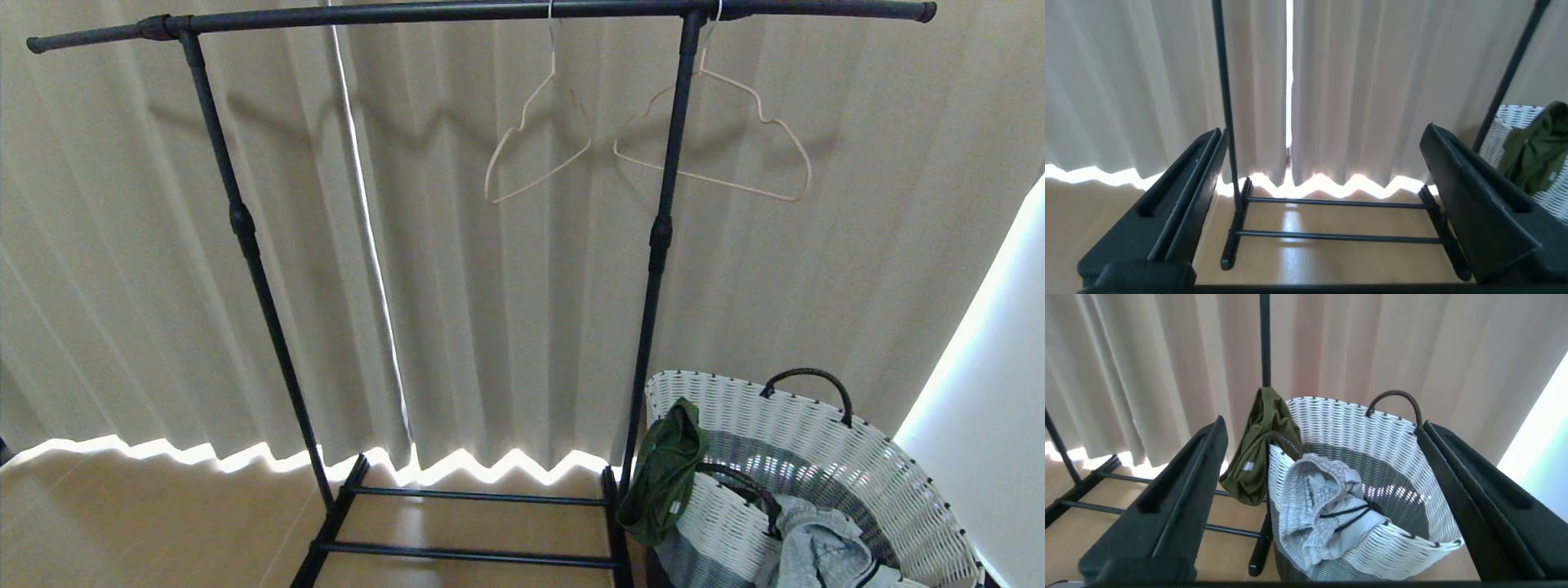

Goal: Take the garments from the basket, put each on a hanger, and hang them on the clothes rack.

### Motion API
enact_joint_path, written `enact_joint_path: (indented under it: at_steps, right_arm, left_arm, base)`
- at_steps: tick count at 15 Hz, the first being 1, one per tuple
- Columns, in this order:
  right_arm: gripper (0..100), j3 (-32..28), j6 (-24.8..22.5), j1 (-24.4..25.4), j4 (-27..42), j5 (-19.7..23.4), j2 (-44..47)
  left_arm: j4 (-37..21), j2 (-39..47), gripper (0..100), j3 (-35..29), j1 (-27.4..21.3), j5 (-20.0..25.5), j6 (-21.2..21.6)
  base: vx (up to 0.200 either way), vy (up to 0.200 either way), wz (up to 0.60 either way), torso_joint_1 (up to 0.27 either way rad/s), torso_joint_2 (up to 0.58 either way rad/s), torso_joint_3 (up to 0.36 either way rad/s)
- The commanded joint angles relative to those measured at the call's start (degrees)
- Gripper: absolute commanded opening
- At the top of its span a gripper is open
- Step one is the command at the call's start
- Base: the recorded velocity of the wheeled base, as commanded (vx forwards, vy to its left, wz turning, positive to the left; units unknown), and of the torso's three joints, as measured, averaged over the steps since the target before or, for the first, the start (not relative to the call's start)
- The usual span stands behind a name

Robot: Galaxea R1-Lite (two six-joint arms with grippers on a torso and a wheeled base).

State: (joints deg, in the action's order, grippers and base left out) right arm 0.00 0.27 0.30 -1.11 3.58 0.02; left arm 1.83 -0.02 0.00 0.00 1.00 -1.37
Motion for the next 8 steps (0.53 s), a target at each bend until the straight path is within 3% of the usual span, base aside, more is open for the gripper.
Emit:
enact_joint_path:
  at_steps: [1,5,6,8]
  right_arm:
    - [100,0.0,0.0,0.0,0.0,0.1,0.0]
    - [100,0.0,0.1,0.0,0.0,0.0,0.0]
    - [100,0.0,0.5,0.0,-0.2,-2.2,0.0]
    - [100,0.0,0.3,0.0,0.0,-6.8,0.0]
  left_arm:
    - [-0.1,0.0,100,0.0,0.0,0.0,0.0]
    - [-0.1,0.0,100,0.0,0.0,0.1,0.8]
    - [-0.1,0.0,100,0.0,0.0,0.1,0.9]
    - [-0.1,0.0,100,0.0,0.0,0.1,0.8]
  base:
    - [0.000,0.000,0.00,0.000,0.00,0.000]
    - [0.200,0.000,0.00,0.002,0.00,0.005]
    - [0.200,0.000,0.00,0.007,0.00,0.002]
    - [0.000,0.000,0.00,0.000,0.00,0.000]
